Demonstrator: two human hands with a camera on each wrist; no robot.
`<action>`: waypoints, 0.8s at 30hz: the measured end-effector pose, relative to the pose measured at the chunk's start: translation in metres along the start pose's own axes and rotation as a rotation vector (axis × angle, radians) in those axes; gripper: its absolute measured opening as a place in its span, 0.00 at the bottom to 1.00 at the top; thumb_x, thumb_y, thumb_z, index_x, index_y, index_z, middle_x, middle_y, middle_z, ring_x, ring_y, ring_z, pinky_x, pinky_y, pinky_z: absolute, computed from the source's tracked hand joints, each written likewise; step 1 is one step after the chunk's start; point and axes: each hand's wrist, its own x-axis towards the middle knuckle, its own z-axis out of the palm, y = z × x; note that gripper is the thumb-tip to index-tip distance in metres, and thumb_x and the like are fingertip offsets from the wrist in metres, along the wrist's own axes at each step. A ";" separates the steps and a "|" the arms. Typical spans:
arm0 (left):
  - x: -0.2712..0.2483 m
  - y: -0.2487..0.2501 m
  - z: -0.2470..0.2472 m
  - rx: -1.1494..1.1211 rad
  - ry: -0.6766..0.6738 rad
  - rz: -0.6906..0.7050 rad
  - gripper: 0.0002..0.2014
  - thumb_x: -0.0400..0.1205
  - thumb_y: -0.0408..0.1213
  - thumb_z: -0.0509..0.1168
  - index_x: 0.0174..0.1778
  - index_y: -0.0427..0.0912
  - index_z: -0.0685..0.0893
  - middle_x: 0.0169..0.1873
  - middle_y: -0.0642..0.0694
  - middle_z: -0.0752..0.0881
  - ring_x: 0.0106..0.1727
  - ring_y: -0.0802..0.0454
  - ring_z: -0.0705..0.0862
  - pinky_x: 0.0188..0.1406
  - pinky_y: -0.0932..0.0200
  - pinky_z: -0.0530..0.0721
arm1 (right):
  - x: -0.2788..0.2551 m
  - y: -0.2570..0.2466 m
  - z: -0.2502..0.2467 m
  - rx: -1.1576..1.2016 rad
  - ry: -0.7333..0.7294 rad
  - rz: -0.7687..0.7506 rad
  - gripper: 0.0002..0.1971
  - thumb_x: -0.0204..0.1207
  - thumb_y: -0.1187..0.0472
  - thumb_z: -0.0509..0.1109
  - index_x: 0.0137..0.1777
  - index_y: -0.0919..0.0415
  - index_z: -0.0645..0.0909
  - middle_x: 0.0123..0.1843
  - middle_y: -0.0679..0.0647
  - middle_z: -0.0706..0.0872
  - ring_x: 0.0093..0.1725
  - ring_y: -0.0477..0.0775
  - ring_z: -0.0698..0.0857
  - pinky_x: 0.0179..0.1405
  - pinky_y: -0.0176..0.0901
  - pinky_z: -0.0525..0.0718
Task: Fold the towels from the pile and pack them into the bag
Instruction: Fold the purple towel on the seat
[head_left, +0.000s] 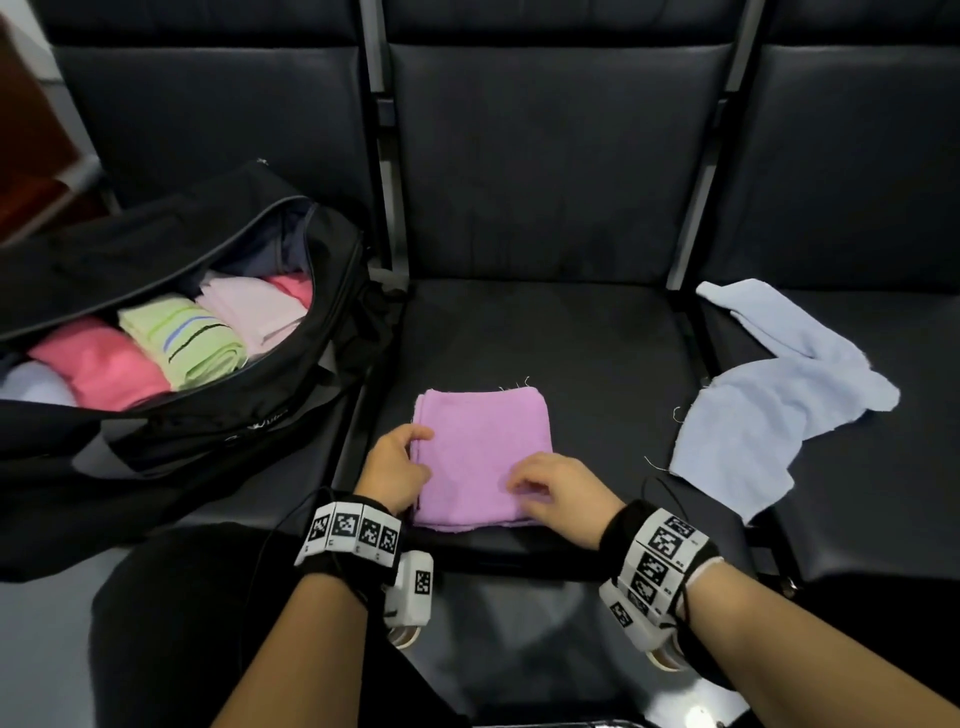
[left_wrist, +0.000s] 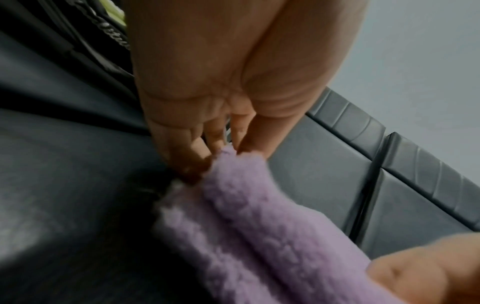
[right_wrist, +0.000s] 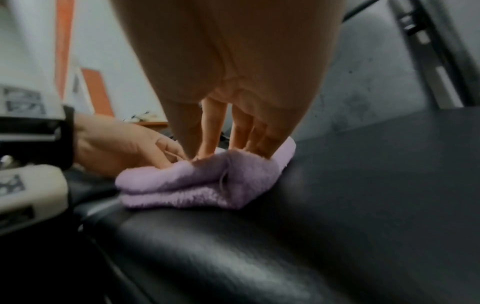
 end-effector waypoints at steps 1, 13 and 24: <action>0.000 -0.001 0.000 0.037 0.009 -0.007 0.25 0.70 0.15 0.67 0.59 0.44 0.86 0.55 0.40 0.82 0.43 0.47 0.80 0.53 0.57 0.82 | -0.001 0.001 0.002 -0.051 -0.023 -0.029 0.13 0.73 0.70 0.72 0.56 0.62 0.89 0.61 0.56 0.86 0.61 0.55 0.84 0.65 0.23 0.69; -0.026 0.025 0.039 0.519 -0.231 0.163 0.19 0.73 0.66 0.66 0.51 0.60 0.91 0.57 0.62 0.81 0.64 0.53 0.75 0.67 0.55 0.72 | 0.005 0.011 0.015 -0.498 0.033 -0.086 0.18 0.71 0.69 0.65 0.59 0.54 0.83 0.57 0.55 0.82 0.58 0.62 0.79 0.54 0.53 0.81; -0.023 0.029 0.020 0.530 -0.185 0.299 0.05 0.72 0.29 0.67 0.41 0.41 0.84 0.40 0.43 0.87 0.47 0.38 0.84 0.48 0.47 0.83 | -0.006 0.021 -0.039 0.147 0.254 0.095 0.16 0.66 0.72 0.69 0.47 0.52 0.87 0.43 0.46 0.90 0.45 0.47 0.87 0.47 0.29 0.81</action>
